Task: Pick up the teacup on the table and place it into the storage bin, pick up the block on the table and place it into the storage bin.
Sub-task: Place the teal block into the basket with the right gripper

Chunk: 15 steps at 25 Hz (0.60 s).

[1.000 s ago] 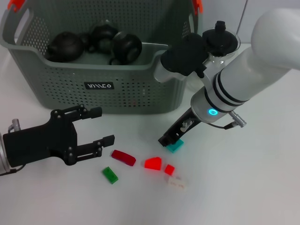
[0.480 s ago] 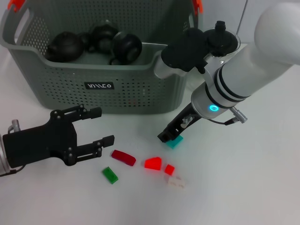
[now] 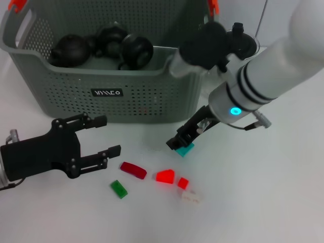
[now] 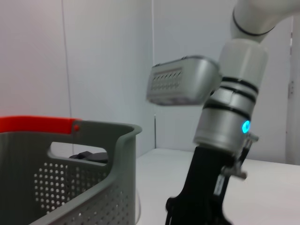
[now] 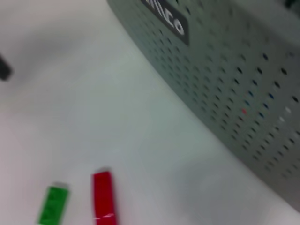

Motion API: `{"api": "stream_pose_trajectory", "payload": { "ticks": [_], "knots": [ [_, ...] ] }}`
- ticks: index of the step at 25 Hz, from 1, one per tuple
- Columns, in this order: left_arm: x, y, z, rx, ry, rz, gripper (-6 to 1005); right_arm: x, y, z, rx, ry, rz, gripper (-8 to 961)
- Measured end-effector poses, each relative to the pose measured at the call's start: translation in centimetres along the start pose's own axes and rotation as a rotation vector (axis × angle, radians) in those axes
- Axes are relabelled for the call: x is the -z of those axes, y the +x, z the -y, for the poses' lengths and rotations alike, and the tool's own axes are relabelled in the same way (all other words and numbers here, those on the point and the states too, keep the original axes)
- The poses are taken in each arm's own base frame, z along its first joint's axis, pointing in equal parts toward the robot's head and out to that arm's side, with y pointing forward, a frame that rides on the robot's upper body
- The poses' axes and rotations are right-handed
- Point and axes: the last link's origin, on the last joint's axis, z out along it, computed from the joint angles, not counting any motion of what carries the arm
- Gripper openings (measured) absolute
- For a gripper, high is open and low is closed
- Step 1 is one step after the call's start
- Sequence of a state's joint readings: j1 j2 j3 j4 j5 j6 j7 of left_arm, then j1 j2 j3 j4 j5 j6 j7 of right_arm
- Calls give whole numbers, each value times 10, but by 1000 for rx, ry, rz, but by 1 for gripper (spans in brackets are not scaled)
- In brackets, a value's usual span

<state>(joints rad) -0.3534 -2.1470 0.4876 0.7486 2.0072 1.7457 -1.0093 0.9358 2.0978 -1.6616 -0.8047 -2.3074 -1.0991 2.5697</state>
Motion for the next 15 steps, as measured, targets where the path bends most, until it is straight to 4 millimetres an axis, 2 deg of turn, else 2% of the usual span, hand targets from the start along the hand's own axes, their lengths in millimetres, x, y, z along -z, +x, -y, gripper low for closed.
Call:
{"api": "stream_pose_trajectory", "payload": {
  "ticks": [7,10,11,12,15],
  "knots": [
    [11,-4,-1,20,41,-7,688,54,-14,-11,24,-143,180,428],
    [11,-5,-2,22,42,-6,688,92,-31,-14,52,-206,313,427],
    [12,-5,-2,22,43,-6,688,118,-45,-16,78,-242,405,427],
    [11,-5,-2,22,43,-6,688,118,-45,-16,78,-242,405,427],
    [10,-4,-1,19,40,-9,688,156,-72,-13,111,-257,532,427]
  ]
}}
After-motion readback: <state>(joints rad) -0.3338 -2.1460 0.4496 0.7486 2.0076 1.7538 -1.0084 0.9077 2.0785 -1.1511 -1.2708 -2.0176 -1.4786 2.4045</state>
